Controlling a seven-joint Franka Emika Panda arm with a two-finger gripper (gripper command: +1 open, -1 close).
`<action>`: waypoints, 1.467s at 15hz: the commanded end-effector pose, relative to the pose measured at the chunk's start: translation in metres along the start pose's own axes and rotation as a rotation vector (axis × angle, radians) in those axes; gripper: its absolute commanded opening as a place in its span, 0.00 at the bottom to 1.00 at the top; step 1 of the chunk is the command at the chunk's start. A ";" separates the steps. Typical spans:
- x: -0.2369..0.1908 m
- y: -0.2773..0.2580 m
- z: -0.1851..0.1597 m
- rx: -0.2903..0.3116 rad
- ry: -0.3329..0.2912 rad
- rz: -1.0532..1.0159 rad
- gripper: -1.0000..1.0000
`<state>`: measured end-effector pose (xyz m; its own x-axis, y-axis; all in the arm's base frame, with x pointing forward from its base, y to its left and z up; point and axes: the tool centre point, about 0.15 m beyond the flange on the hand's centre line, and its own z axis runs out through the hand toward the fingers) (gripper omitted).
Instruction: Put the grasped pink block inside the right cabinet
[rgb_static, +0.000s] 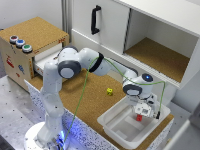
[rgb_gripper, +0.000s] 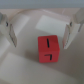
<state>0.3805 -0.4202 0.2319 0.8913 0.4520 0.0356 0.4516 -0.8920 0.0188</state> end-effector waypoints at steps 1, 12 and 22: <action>0.008 0.003 0.014 0.015 0.014 -0.095 1.00; -0.002 0.018 0.030 -0.034 -0.076 -0.171 0.00; 0.008 0.010 -0.030 -0.014 -0.009 0.022 0.00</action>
<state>0.3729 -0.4392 0.2201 0.8421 0.5392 0.0121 0.5382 -0.8414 0.0486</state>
